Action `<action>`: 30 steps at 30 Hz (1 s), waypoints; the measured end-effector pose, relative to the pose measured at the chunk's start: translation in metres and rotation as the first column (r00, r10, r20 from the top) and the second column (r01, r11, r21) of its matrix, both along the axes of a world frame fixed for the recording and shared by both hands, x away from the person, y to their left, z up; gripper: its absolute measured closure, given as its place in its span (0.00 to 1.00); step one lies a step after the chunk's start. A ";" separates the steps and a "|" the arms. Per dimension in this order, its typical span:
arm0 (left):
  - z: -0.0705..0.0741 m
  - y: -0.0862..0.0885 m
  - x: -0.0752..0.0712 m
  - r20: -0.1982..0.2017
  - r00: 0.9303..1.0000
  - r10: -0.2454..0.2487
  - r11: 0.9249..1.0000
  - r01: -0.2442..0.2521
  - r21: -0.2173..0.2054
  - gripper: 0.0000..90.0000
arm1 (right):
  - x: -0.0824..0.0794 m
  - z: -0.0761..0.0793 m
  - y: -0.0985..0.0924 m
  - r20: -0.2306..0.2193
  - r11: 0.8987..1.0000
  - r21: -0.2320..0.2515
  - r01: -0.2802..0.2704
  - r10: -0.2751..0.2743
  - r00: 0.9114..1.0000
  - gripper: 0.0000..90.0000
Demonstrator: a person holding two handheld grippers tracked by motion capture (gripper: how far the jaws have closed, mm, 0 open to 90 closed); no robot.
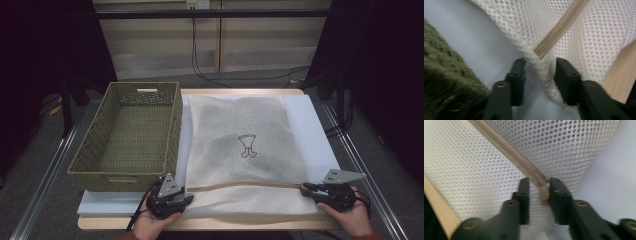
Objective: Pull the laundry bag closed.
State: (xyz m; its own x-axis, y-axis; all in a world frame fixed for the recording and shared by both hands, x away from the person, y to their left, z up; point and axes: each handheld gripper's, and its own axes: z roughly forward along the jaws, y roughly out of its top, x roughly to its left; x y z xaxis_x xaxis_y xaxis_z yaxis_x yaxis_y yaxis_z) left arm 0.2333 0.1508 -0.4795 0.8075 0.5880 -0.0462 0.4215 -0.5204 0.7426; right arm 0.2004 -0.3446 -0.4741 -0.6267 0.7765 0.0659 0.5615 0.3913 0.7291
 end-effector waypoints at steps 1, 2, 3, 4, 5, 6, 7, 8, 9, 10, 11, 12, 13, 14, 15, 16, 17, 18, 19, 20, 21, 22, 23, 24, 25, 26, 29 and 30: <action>0.003 0.002 -0.004 0.011 1.000 -0.004 1.000 0.004 -0.003 0.57 | -0.001 0.002 -0.001 0.002 1.000 0.024 0.011 -0.011 1.000 0.65; 0.003 0.002 -0.004 0.011 1.000 -0.004 1.000 0.004 -0.003 0.55 | -0.001 0.002 -0.001 0.002 1.000 0.024 0.011 -0.011 1.000 0.65; 0.005 0.004 -0.005 0.015 1.000 -0.015 1.000 0.015 -0.007 0.55 | -0.002 0.004 -0.001 -0.003 0.999 0.031 0.020 -0.020 1.000 0.62; 0.009 0.006 -0.010 0.016 1.000 -0.003 0.999 0.004 -0.045 0.49 | -0.002 0.008 -0.001 0.024 0.998 0.054 0.037 -0.039 0.999 0.55; 0.009 0.006 -0.010 0.016 1.000 -0.003 0.999 0.004 -0.045 0.46 | -0.002 0.008 -0.001 0.024 0.998 0.054 0.037 -0.039 0.999 0.55; 0.010 0.007 -0.012 0.020 1.000 0.007 0.998 -0.006 -0.063 0.46 | -0.003 0.010 -0.001 0.035 0.997 0.068 0.047 -0.049 0.998 0.53; 0.015 0.012 -0.017 0.039 0.999 0.004 0.997 -0.001 -0.078 0.42 | -0.006 0.014 -0.001 0.056 0.993 0.100 0.061 -0.067 0.996 0.46; 0.018 0.015 -0.020 0.049 0.999 0.015 0.996 -0.011 -0.085 0.40 | -0.008 0.016 0.000 0.064 0.991 0.111 0.072 -0.079 0.995 0.44; 0.018 0.015 -0.020 0.049 0.999 0.015 0.996 -0.011 -0.085 0.37 | -0.008 0.016 0.000 0.064 0.991 0.111 0.072 -0.079 0.995 0.44; 0.020 0.018 -0.023 0.055 0.998 0.018 0.996 -0.013 -0.094 0.37 | -0.011 0.019 0.001 0.074 0.989 0.120 0.092 -0.101 0.992 0.41; 0.024 0.027 -0.028 0.061 0.997 0.036 0.989 -0.027 -0.147 0.32 | -0.019 0.025 0.001 0.099 0.980 0.159 0.117 -0.133 0.986 0.38; 0.024 0.027 -0.028 0.061 0.997 0.036 0.989 -0.027 -0.147 0.29 | -0.019 0.025 0.001 0.099 0.980 0.159 0.117 -0.133 0.986 0.38; 0.028 0.036 -0.032 0.072 0.996 0.059 0.983 -0.046 -0.175 0.27 | -0.026 0.030 0.000 0.121 0.970 0.194 0.147 -0.172 0.978 0.37; 0.028 0.036 -0.032 0.072 0.996 0.059 0.983 -0.046 -0.175 0.26 | -0.026 0.030 0.000 0.121 0.970 0.194 0.147 -0.172 0.978 0.37; 0.030 0.044 -0.035 0.097 0.990 0.101 0.981 -0.082 -0.178 0.24 | -0.033 0.034 -0.001 0.148 0.968 0.187 0.166 -0.195 0.970 0.37; 0.030 0.044 -0.035 0.097 0.990 0.101 0.981 -0.082 -0.178 0.24 | -0.036 0.035 -0.001 0.155 0.966 0.185 0.178 -0.208 0.966 0.37; 0.031 0.049 -0.036 0.091 0.988 0.123 0.976 -0.104 -0.191 0.24 | -0.036 0.035 -0.001 0.155 0.966 0.185 0.178 -0.208 0.966 0.37; 0.031 0.055 -0.037 0.069 0.987 0.147 0.968 -0.129 -0.213 0.22 | -0.039 0.035 -0.002 0.162 0.965 0.188 0.185 -0.216 0.963 0.37; 0.032 0.063 -0.040 0.086 0.978 0.191 0.963 -0.169 -0.212 0.21 | -0.046 0.035 -0.003 0.164 0.953 0.215 0.213 -0.250 0.954 0.37; 0.032 0.067 -0.043 0.113 0.972 0.208 0.962 -0.183 -0.205 0.21 | -0.050 0.034 -0.002 0.164 0.946 0.225 0.235 -0.274 0.948 0.37; 0.032 0.067 -0.043 0.113 0.972 0.208 0.962 -0.183 -0.205 0.21 | -0.054 0.033 -0.003 0.171 0.944 0.223 0.242 -0.282 0.944 0.37; 0.033 0.074 -0.047 0.132 0.963 0.233 0.957 -0.203 -0.206 0.21 | -0.058 0.032 -0.003 0.172 0.939 0.236 0.251 -0.294 0.940 0.37; 0.033 0.076 -0.048 0.132 0.961 0.242 0.956 -0.213 -0.202 0.20 | -0.063 0.031 -0.004 0.166 0.931 0.250 0.267 -0.313 0.935 0.37; 0.033 0.076 -0.048 0.132 0.961 0.242 0.956 -0.213 -0.202 0.20 | -0.063 0.031 -0.004 0.166 0.931 0.250 0.267 -0.313 0.935 0.37; 0.034 0.082 -0.052 0.144 0.956 0.256 0.950 -0.221 -0.220 0.20 | -0.072 0.031 -0.006 0.184 0.917 0.276 0.288 -0.344 0.921 0.37; 0.034 0.085 -0.054 0.154 0.950 0.271 0.947 -0.235 -0.220 0.20 | -0.076 0.032 -0.007 0.188 0.914 0.284 0.290 -0.350 0.918 0.37; 0.035 0.089 -0.055 0.174 0.944 0.281 0.940 -0.234 -0.250 0.16 | -0.087 0.031 -0.011 0.205 0.902 0.307 0.304 -0.375 0.904 0.39; 0.034 0.089 -0.055 0.187 0.940 0.284 0.939 -0.233 -0.253 0.16 | -0.087 0.031 -0.011 0.205 0.902 0.307 0.304 -0.375 0.904 0.39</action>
State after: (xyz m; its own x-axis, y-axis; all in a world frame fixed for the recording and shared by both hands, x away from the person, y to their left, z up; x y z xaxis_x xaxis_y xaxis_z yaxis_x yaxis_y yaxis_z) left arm 0.1785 0.2395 -0.4452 0.6340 0.7722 -0.0414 0.3337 -0.2250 0.9154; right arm 0.1136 -0.3557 -0.4428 -0.3502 0.9209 0.1710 0.4081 -0.0142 0.9128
